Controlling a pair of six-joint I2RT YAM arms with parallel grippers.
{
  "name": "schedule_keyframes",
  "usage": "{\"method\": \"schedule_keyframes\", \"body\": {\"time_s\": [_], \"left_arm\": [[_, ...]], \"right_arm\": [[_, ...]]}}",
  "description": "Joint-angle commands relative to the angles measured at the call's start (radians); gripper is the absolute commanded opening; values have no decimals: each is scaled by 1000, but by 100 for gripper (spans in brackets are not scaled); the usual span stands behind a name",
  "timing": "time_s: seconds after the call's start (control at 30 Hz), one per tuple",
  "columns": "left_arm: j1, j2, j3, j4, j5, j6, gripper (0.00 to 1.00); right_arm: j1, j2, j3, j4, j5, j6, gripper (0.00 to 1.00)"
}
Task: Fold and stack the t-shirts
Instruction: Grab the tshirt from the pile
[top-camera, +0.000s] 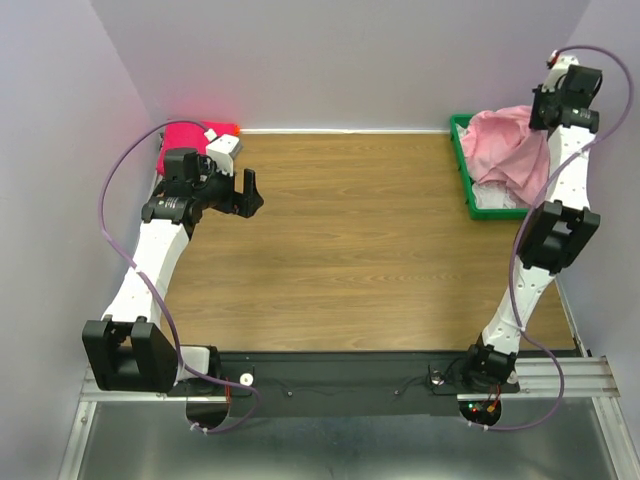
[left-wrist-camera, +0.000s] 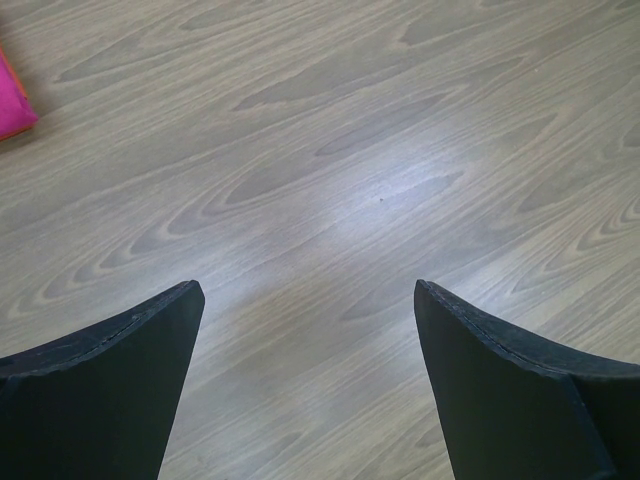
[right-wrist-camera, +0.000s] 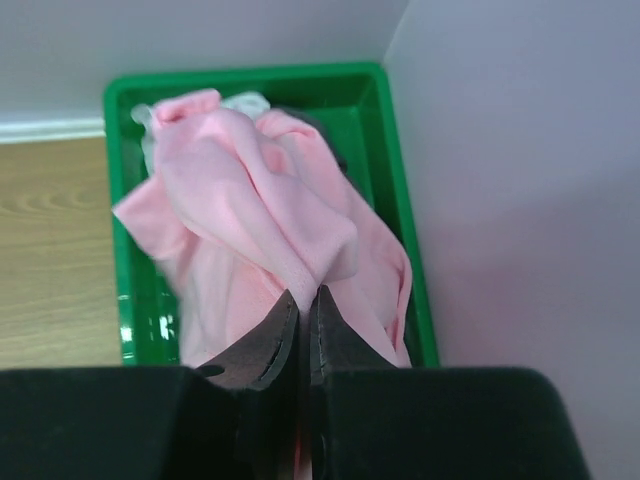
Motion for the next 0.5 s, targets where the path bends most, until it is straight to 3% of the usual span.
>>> {"method": "schedule_keyframes", "body": {"time_s": [0.0,0.27,0.47], "left_arm": [[-1,-52,-6,36,36,-3,99],[0,-86,-11,46,45,-16,99],[20,-113,-17,55,56,-38,99]], "right_arm": [[-9,-127,-17,42,5,28,1],[-7,-223,61,46,-19,66,1],[-7,-320,93,52,-181,92,1]]}}
